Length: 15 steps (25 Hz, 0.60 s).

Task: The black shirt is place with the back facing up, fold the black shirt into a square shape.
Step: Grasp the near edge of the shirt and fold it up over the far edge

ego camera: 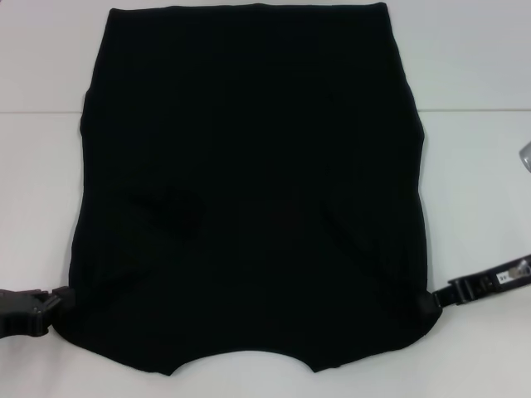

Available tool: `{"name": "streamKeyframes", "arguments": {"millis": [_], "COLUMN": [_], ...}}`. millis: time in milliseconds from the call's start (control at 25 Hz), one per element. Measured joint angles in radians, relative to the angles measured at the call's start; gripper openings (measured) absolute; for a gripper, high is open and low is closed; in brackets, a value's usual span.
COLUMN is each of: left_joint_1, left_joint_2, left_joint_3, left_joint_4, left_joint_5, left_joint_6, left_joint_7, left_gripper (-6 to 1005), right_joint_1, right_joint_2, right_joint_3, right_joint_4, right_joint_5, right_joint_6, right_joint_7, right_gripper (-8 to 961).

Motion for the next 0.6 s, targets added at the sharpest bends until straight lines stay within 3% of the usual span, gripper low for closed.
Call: {"name": "streamKeyframes", "arguments": {"millis": [160, 360, 600], "left_joint_1": [0.01, 0.038, 0.067], "left_joint_2": [0.004, 0.016, 0.014], "left_joint_3": [-0.044, -0.123, -0.141], "left_joint_4": [0.021, 0.051, 0.06], "left_joint_5": [0.01, 0.029, 0.065], "left_joint_6": [0.114, 0.237, 0.315], "left_joint_7": [-0.068, -0.124, -0.13], "left_gripper": [35, 34, 34], "right_joint_1": [-0.033, -0.091, -0.178], "right_joint_2": [-0.008, -0.033, -0.058], "right_joint_3": [0.015, 0.084, 0.139], "right_joint_4": [-0.003, -0.008, -0.053], "right_joint_5": [0.003, 0.005, 0.001], "right_joint_6": [-0.028, -0.087, -0.179], "right_joint_7": [-0.056, -0.17, -0.314], "right_gripper": [57, 57, 58]}}
